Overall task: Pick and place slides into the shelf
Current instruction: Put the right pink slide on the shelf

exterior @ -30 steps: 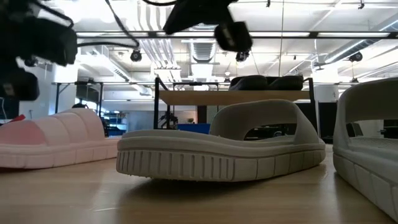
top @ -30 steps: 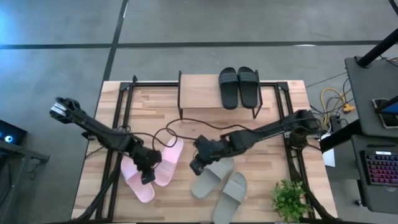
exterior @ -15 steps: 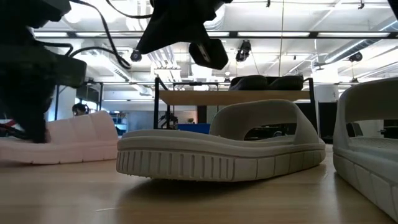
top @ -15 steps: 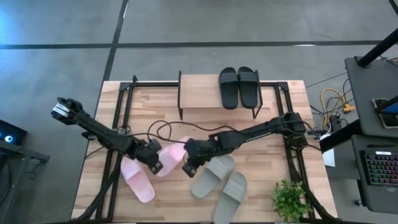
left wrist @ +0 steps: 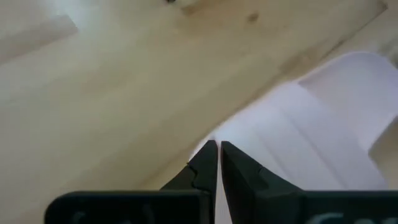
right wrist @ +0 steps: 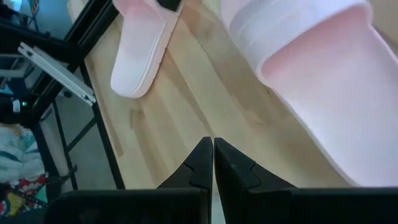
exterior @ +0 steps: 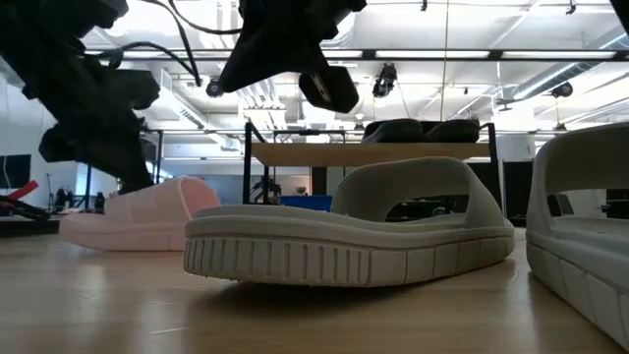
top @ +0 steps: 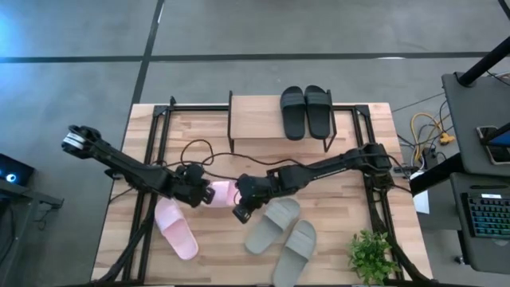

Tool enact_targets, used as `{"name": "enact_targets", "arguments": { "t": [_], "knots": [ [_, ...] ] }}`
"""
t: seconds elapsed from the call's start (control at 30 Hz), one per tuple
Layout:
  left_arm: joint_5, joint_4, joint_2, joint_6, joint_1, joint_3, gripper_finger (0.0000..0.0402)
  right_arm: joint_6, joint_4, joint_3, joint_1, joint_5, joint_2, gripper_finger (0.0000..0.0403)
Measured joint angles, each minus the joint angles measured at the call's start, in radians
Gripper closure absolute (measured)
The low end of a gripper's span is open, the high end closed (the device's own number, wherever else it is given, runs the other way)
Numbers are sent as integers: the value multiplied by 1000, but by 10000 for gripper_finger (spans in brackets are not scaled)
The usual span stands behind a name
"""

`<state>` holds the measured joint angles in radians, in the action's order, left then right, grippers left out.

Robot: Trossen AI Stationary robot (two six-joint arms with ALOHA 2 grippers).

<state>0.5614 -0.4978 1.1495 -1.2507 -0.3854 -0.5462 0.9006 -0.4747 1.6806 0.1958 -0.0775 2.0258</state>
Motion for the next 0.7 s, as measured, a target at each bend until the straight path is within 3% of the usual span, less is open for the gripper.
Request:
{"name": "enact_targets", "arguments": {
  "t": [0.13,0.23,0.37,0.6,0.7],
  "knots": [
    [-219,-46,-37,0,-7,0,395,38,0,0,-20,2,0,394],
    [-298,-46,-45,0,-24,6,395,40,0,-1,-34,3,0,394],
    [-292,-4,-9,0,-9,49,395,40,0,-1,-51,3,0,394],
    [-260,239,78,53,36,134,395,41,-4,-1,-64,9,0,394],
    [-225,244,84,83,67,134,395,41,-11,-1,-66,10,0,394]
  ]
}}
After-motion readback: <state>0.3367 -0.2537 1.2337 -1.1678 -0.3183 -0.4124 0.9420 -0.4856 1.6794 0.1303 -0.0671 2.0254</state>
